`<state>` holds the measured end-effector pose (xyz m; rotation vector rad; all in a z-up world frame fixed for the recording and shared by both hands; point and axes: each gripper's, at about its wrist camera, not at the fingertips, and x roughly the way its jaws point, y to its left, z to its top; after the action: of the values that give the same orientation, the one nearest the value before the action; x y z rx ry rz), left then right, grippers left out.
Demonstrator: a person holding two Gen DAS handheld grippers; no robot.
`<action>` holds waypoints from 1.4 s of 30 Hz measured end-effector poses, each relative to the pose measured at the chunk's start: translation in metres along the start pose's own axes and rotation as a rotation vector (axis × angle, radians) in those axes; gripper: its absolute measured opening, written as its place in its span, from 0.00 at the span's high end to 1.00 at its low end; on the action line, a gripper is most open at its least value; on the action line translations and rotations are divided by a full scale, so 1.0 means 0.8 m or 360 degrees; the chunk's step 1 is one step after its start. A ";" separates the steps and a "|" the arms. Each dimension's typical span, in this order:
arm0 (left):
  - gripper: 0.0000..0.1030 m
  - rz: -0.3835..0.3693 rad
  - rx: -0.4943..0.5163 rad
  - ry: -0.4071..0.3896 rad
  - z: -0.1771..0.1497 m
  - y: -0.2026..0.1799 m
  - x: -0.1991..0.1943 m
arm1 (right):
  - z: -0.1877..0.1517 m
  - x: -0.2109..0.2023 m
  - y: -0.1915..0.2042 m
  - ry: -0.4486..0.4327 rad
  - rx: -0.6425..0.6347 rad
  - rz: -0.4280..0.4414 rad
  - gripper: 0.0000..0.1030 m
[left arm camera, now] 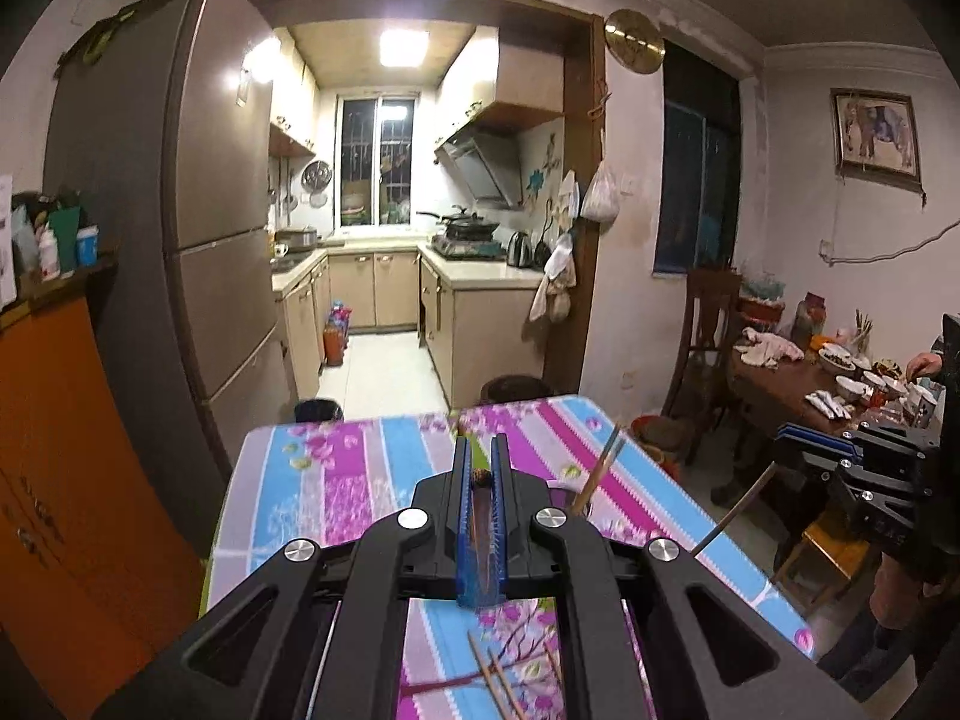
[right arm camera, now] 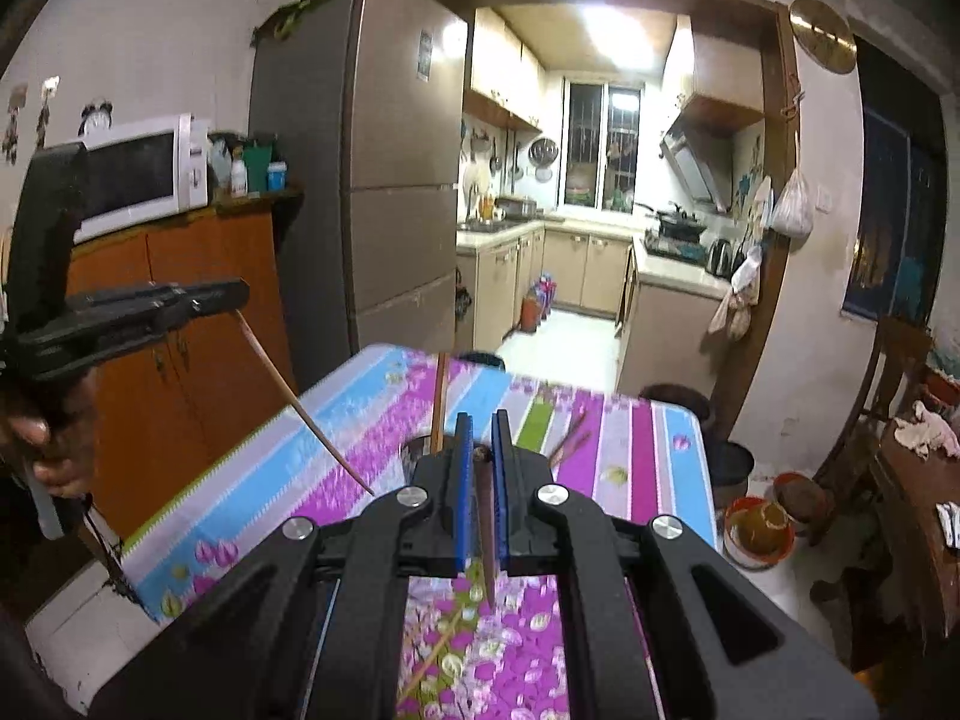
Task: Organize utensils
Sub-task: 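Lower the right tool's chopstick into the holder while the left lowers its own, then open the right tool to release its chopstick while the left tool opens too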
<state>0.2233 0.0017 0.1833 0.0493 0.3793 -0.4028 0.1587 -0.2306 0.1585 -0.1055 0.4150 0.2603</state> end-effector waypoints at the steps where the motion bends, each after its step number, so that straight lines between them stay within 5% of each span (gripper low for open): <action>1: 0.93 -0.0001 0.0008 -0.0008 0.007 -0.002 0.002 | 0.006 0.001 -0.002 -0.0012 0.0002 0.0003 0.95; 10: 0.93 -0.0005 0.0080 -0.0026 0.059 -0.023 0.059 | 0.072 0.024 -0.019 -0.0126 0.0001 0.0004 0.95; 20: 0.93 -0.0032 0.0127 0.0147 0.062 -0.014 0.142 | 0.092 0.087 -0.040 -0.0112 0.0034 0.0033 0.95; 42: 0.93 -0.0143 0.0007 0.0573 0.020 0.024 0.272 | 0.051 0.230 -0.075 0.0332 0.0331 0.0167 0.95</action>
<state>0.4217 -0.0641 0.1174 0.1099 0.7380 -0.4844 0.3535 -0.2399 0.1230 0.0942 0.6534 0.3090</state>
